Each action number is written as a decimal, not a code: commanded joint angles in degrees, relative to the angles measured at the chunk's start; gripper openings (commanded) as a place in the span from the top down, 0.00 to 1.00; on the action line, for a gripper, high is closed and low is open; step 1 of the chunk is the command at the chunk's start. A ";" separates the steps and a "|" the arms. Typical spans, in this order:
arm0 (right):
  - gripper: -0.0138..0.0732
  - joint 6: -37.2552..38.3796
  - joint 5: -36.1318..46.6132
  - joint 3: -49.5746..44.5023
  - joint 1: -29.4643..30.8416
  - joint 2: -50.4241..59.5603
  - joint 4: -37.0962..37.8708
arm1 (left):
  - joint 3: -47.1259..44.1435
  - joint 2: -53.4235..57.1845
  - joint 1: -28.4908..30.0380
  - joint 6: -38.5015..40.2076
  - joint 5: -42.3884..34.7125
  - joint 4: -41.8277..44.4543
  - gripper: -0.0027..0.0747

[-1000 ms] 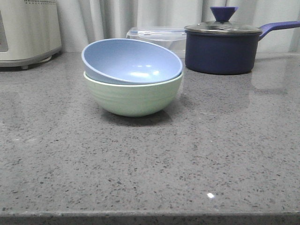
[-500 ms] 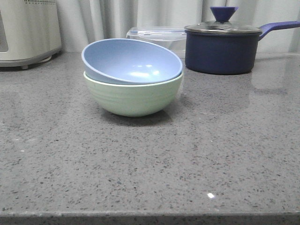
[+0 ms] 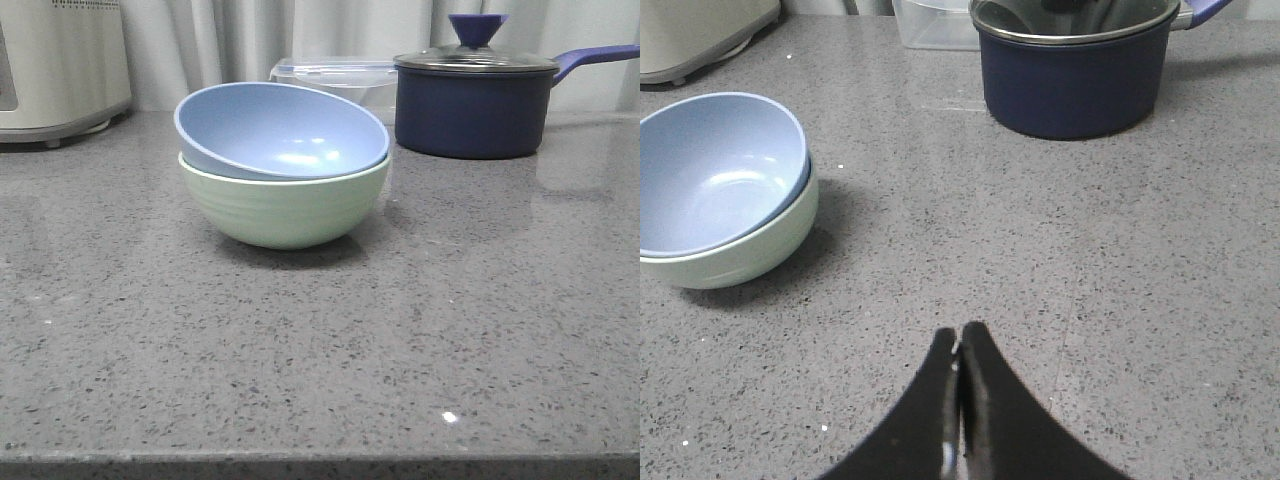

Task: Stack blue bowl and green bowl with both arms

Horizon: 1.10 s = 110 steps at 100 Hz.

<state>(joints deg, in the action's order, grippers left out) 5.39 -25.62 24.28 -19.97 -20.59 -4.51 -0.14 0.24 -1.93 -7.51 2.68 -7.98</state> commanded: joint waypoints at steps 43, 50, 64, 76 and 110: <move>0.92 -0.35 4.89 1.50 0.32 -0.34 0.63 | -2.36 1.99 0.17 0.26 -4.78 -0.60 0.99; 0.92 -0.35 4.89 1.50 0.32 -0.34 0.63 | -2.36 1.99 0.17 0.26 -4.78 -0.60 0.99; 0.92 -0.35 4.89 1.50 0.32 -0.34 0.63 | -2.36 1.99 0.17 0.26 -4.78 -0.60 0.99; 0.92 -0.35 4.89 1.50 0.32 -0.34 0.63 | -2.36 1.99 0.17 0.26 -4.78 -0.60 0.99; 0.92 -0.35 7.03 0.40 0.69 -0.34 0.63 | -2.36 1.99 0.17 0.26 -4.78 -0.60 0.99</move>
<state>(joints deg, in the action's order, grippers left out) 5.39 -24.78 23.79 -19.97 -20.59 -4.51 -0.14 0.24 -1.93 -7.51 2.56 -7.98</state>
